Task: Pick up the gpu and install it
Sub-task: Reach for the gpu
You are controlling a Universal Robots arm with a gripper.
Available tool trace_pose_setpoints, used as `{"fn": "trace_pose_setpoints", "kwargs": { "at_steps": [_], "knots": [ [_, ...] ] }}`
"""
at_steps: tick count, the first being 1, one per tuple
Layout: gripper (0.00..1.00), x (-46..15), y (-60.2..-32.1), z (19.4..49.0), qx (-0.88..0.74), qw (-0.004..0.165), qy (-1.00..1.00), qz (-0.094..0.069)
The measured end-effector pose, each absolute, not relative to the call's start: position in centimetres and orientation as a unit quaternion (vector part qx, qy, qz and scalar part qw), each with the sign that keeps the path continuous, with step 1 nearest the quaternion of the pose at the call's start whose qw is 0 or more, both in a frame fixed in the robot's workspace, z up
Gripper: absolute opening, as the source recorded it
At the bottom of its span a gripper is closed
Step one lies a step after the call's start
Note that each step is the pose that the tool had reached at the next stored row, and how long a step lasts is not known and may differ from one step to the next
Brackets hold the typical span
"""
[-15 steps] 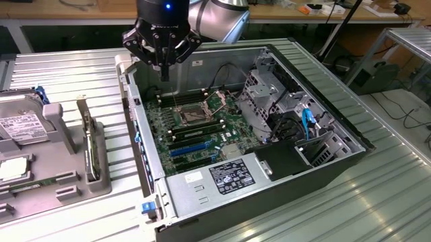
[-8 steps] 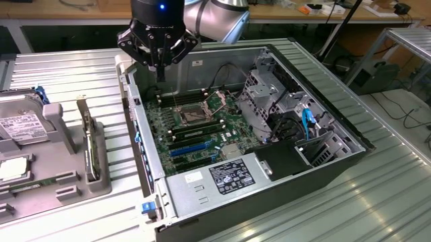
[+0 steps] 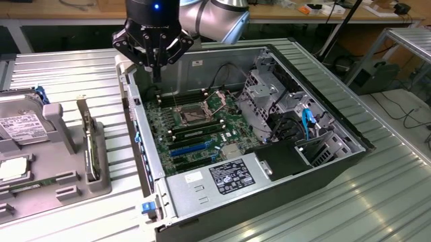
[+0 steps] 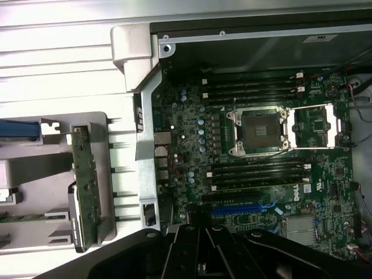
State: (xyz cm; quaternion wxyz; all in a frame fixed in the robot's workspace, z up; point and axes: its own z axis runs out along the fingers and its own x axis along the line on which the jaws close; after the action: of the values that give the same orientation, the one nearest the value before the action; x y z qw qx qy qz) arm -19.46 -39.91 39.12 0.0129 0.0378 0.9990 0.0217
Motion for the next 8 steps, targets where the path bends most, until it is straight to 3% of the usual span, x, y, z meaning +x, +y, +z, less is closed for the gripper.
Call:
{"fn": "trace_pose_setpoints", "kwargs": {
  "at_steps": [8],
  "knots": [
    [0.11,-19.52,-39.91,39.12,0.038,0.013,0.999,0.022]
  ]
}}
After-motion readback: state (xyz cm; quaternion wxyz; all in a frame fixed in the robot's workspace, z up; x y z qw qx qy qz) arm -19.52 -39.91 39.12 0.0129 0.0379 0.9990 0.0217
